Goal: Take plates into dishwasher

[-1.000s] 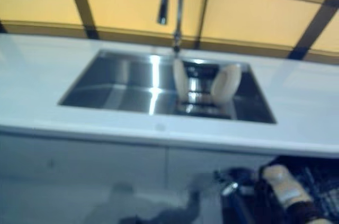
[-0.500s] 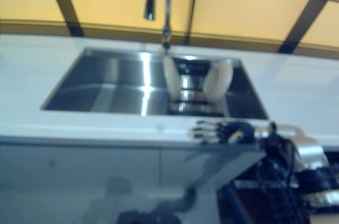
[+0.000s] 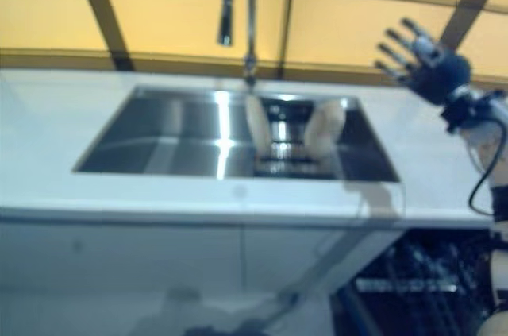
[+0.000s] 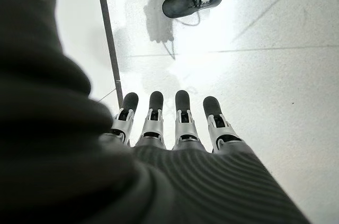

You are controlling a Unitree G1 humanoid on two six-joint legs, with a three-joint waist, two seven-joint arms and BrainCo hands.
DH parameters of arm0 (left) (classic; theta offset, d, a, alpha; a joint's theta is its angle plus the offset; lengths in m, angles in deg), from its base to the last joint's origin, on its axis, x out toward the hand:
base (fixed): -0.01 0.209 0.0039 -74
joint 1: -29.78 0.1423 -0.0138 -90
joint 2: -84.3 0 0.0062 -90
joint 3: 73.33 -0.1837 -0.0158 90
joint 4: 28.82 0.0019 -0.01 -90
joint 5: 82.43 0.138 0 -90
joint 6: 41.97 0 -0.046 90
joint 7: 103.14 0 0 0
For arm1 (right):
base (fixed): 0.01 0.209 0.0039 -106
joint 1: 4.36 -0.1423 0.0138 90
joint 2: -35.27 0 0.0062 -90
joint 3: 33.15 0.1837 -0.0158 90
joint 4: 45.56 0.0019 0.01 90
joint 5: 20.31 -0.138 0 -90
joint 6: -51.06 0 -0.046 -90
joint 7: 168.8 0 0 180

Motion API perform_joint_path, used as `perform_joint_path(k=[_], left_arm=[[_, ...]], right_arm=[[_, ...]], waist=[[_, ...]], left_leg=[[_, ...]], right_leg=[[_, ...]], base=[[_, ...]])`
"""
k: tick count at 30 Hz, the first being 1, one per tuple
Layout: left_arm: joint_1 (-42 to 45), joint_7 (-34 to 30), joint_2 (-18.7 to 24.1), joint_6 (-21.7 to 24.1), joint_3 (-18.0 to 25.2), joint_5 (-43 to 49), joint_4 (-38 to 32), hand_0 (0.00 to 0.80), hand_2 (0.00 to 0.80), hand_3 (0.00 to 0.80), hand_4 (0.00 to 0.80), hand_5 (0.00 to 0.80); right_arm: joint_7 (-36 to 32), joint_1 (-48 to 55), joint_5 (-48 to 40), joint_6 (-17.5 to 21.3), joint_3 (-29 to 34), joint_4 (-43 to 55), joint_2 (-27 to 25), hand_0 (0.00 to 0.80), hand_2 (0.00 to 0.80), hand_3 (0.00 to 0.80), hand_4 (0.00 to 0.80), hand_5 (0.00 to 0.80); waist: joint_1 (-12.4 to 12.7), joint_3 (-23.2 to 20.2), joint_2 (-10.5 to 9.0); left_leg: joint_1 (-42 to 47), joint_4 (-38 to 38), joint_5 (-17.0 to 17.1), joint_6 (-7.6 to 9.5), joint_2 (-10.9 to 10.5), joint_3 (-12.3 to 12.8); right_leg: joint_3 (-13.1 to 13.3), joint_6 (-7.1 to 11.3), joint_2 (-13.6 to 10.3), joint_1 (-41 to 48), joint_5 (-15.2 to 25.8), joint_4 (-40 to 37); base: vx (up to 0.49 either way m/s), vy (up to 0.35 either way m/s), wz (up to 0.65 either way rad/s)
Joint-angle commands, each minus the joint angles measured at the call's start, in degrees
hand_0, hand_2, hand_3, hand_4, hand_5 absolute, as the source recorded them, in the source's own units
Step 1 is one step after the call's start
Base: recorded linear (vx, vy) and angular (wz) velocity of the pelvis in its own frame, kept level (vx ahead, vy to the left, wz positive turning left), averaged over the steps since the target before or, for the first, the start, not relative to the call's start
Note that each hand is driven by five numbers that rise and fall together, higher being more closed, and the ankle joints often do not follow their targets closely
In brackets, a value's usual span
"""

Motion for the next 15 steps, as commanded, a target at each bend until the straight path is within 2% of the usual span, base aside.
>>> perform_joint_path(k=[1, 3, 6, 10, 15], left_arm=[[-2.4, 1.1, 1.5, 0.0, -3.2, -2.3, 4.3, 0.000, 0.000, 0.000, 0.000, 0.000], [-2.0, 1.3, 1.2, 0.0, -3.4, -2.7, 4.9, 0.000, 0.000, 0.000, 0.000, 0.000], [-1.1, 1.4, 0.8, -0.2, -3.7, -2.9, 5.4, 0.000, 0.000, 0.000, 0.000, 0.000], [0.4, 1.7, 0.5, 0.0, -3.4, -2.1, 5.6, 0.000, 0.000, 0.000, 0.000, 0.000], [1.6, 1.8, 0.4, 1.2, -3.5, -1.2, 5.1, 0.000, 0.000, 0.000, 0.000, 0.000]], right_arm=[[8.7, -10.9, 0.2, 6.9, -3.7, -3.0, -2.0, 0.000, 0.000, 0.000, 0.000, 0.000], [12.4, -14.8, 3.3, 8.2, -7.1, -3.5, -2.8, 0.000, 0.000, 0.000, 0.000, 0.000], [15.8, -18.0, 5.9, 7.2, -10.1, -5.1, -3.5, 0.000, 0.000, 0.000, 0.000, 0.000], [16.8, -21.2, 9.7, 0.0, -14.1, -6.5, -3.6, 0.000, 0.000, 0.000, 0.000, 0.000], [16.0, -22.8, 13.3, -3.7, -16.8, -6.2, -2.7, 0.000, 0.000, 0.000, 0.000, 0.000]], waist=[[2.2, -1.3, -1.80], [2.7, -1.2, -2.05], [3.2, -1.0, -2.28], [3.9, -0.6, -2.56], [4.6, 0.8, -2.44]], left_leg=[[1.1, 1.5, -4.7, 0.55, 1.1, 0.8], [0.9, 1.1, -4.1, 0.30, 1.0, 0.6], [0.6, 0.6, -3.6, -0.08, 0.8, 0.6], [-0.7, 0.0, -2.6, -0.53, 0.7, 0.2], [-2.4, -0.1, -2.0, -0.76, 0.5, -0.3]], right_leg=[[-0.7, 1.77, -1.5, -1.6, -2.5, 4.3], [-1.0, 1.70, -1.3, -1.3, -1.8, 3.1], [-1.3, 1.81, -1.1, -1.1, -0.8, 1.4], [-1.6, 2.09, -1.1, -1.6, 0.3, 0.2], [-2.2, 2.38, -1.5, -2.8, 0.9, -0.2]], base=[[0.063, 0.000, 0.00], [0.104, -0.006, 0.00], [0.110, -0.018, 0.02], [0.089, -0.021, 0.04], [0.037, -0.010, 0.03]])
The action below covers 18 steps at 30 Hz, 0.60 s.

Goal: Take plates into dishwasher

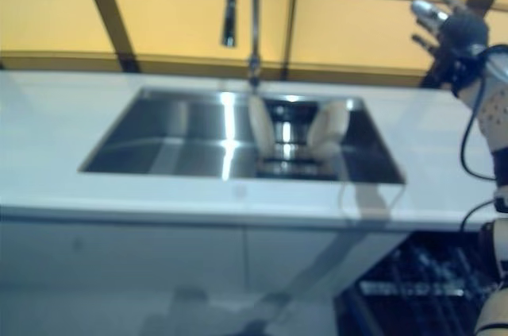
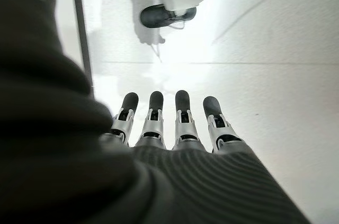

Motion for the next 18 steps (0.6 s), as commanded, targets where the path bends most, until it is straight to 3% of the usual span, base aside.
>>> perform_joint_path(k=[1, 4, 13, 18], left_arm=[[-2.0, 1.3, 2.0, 1.0, -2.3, 0.6, 2.2, 0.000, 0.000, 0.000, 0.000, 0.000], [-1.9, 1.0, 1.8, 1.2, -2.7, -1.5, 1.3, 0.000, 0.000, 0.000, 0.000, 0.000], [-3.7, 1.5, 2.5, 2.8, -4.2, -3.8, -0.9, 0.000, 0.000, 0.000, 0.000, 0.000], [-3.3, 1.8, 2.8, 3.4, -4.4, -4.2, -2.0, 0.000, 0.000, 0.000, 0.000, 0.000]], right_arm=[[-0.2, -9.5, 3.5, -1.9, -3.7, -0.8, -2.0, 0.000, 0.000, 0.000, 0.000, 0.000], [0.3, -9.9, 6.4, -3.7, -5.5, -1.1, -1.0, 0.000, 0.000, 0.000, 0.000, 0.000], [0.7, -15.1, 11.3, -3.3, -10.7, -4.4, 0.2, 0.000, 0.000, 0.000, 0.000, 0.000], [0.8, -17.4, 12.3, -3.2, -12.6, -6.2, -1.0, 0.000, 0.000, 0.000, 0.000, 0.000]], waist=[[2.3, 1.7, -2.11], [2.6, 3.0, -1.83], [3.3, 8.7, -1.12], [3.4, 9.8, -0.83]], left_leg=[[-0.6, -0.2, -2.0, -0.69, 0.4, 0.2], [-1.7, -0.2, -1.7, -0.65, 0.3, -0.1], [-6.3, -0.2, -0.6, -0.52, 0.1, -1.4], [-6.8, -0.2, -0.4, -0.61, 0.2, -1.5]], right_leg=[[-1.6, 2.54, -1.7, -1.4, 1.1, 0.0], [-1.5, 2.69, -1.9, -2.5, 1.5, 0.0], [-0.9, 2.95, -2.2, -6.9, 3.1, 0.1], [-1.2, 3.07, -2.3, -7.5, 3.4, 0.2]], base=[[0.024, -0.005, 0.05], [-0.014, -0.003, 0.06], [-0.109, -0.024, 0.06], [-0.022, -0.006, 0.00]])
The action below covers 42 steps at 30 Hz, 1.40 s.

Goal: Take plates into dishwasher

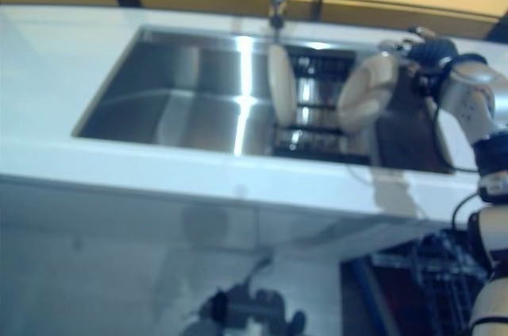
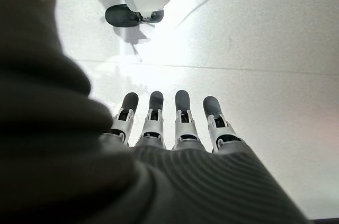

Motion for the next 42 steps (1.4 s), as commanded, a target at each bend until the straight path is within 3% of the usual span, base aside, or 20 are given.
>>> perform_joint_path(k=[1, 22, 42], left_arm=[[-1.8, 1.4, 2.9, 0.8, -3.3, -1.7, 0.5, 0.000, 0.000, 0.000, 0.000, 0.000], [-1.0, 1.1, 3.6, 0.5, -3.7, -0.6, -1.2, 0.000, 0.000, 0.000, 0.000, 0.000], [-1.1, 0.8, 4.1, 0.0, -4.0, -1.1, -2.2, 0.000, 0.000, 0.000, 0.000, 0.000]], right_arm=[[0.6, -10.6, 2.1, 2.8, -4.4, -2.1, -3.7, 0.000, 0.000, 0.000, 0.000, 0.000], [-2.7, -11.8, 7.7, 0.3, -6.7, -3.5, -5.7, 0.000, 0.000, 0.000, 0.000, 0.000], [-6.2, -10.0, 5.8, -1.3, -6.6, -4.4, -4.9, 0.000, 0.000, 0.000, 0.000, 0.000]], waist=[[2.0, 0.8, -1.64], [1.8, 0.2, -1.91], [1.8, 1.2, -1.76]], left_leg=[[0.2, -0.2, -2.0, -0.82, 0.5, 0.2], [2.1, -0.2, -2.5, -1.08, 0.8, 0.9], [2.0, -0.2, -2.4, -1.18, 0.9, 1.0]], right_leg=[[0.0, 3.41, -2.3, -1.6, 2.4, 0.0], [0.1, 3.27, -2.2, 0.1, 1.9, -0.2], [0.3, 3.23, -2.2, -0.2, 1.9, -0.2]], base=[[0.000, 0.000, 0.00], [0.000, 0.000, 0.00], [0.000, 0.000, 0.00]])
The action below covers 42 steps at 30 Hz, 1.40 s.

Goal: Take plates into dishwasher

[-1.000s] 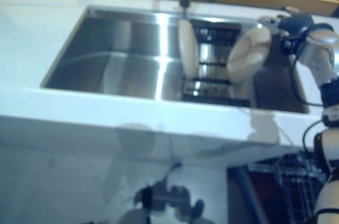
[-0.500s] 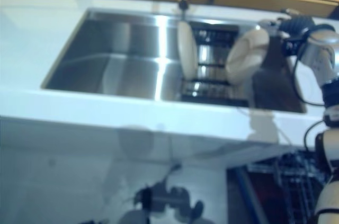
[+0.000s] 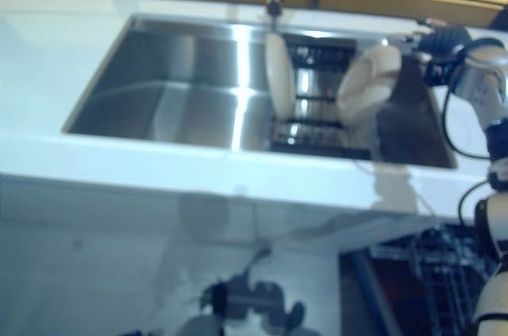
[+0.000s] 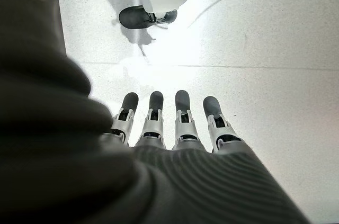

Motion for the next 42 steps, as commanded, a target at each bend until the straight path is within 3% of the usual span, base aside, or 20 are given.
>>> perform_joint_path(k=[1, 17, 39, 41, 42], left_arm=[[0.0, 0.4, 3.8, -0.3, -3.6, -1.1, 0.2, 0.000, 0.000, 0.000, 0.000, 0.000], [-0.7, 0.3, 3.6, -0.4, -4.0, -2.3, -0.8, 0.000, 0.000, 0.000, 0.000, 0.000], [-0.3, -0.2, 3.5, -0.3, -4.3, -3.8, -1.7, 0.000, 0.000, 0.000, 0.000, 0.000], [-0.1, -0.2, 3.3, -0.1, -4.2, -3.8, -1.8, 0.000, 0.000, 0.000, 0.000, 0.000], [-0.2, -0.2, 3.2, -0.2, -4.2, -3.9, -1.9, 0.000, 0.000, 0.000, 0.000, 0.000]], right_arm=[[-0.3, -6.0, 0.0, 1.6, -4.9, -0.4, -3.7, 0.000, 0.000, 0.000, 0.000, 0.000], [-2.5, -4.7, 1.6, 1.1, -4.3, -0.7, -2.8, 0.000, 0.000, 0.000, 0.000, 0.000], [-3.0, -2.2, -2.7, 1.1, -2.2, -1.0, -0.9, 0.000, 0.000, 0.000, 0.000, 0.000], [-2.4, -2.1, -2.1, 1.4, -2.0, -0.6, -0.8, 0.445, 0.445, 0.445, 0.445, 0.445], [-2.0, -1.9, -1.6, 1.7, -1.8, -0.5, -0.6, 0.627, 0.627, 0.627, 0.627, 0.627]], waist=[[2.0, -0.4, -1.70], [1.9, 1.3, -0.53], [2.4, 3.1, 0.27], [2.5, 3.0, 0.29], [2.5, 2.9, 0.32]], left_leg=[[0.5, -0.2, -2.4, -1.19, 0.9, 0.9], [-0.4, -0.2, -2.2, -1.10, 0.6, 0.6], [-1.3, -0.2, -1.8, -1.22, 0.5, 0.1], [-1.2, -0.2, -1.8, -1.26, 0.5, 0.1], [-1.2, -0.2, -1.8, -1.26, 0.5, 0.2]], right_leg=[[0.3, 3.24, -2.2, -1.7, 2.0, -0.1], [0.3, 3.25, -2.6, -2.8, 2.2, 0.1], [-0.3, 3.09, -2.7, -3.5, 2.4, 0.2], [-0.4, 3.10, -2.7, -3.4, 2.4, 0.2], [-0.5, 3.12, -2.8, -3.4, 2.4, 0.2]], base=[[0.000, 0.000, 0.00], [0.000, 0.000, 0.00], [0.000, 0.000, 0.00], [0.000, 0.000, 0.00], [0.000, 0.000, 0.00]])
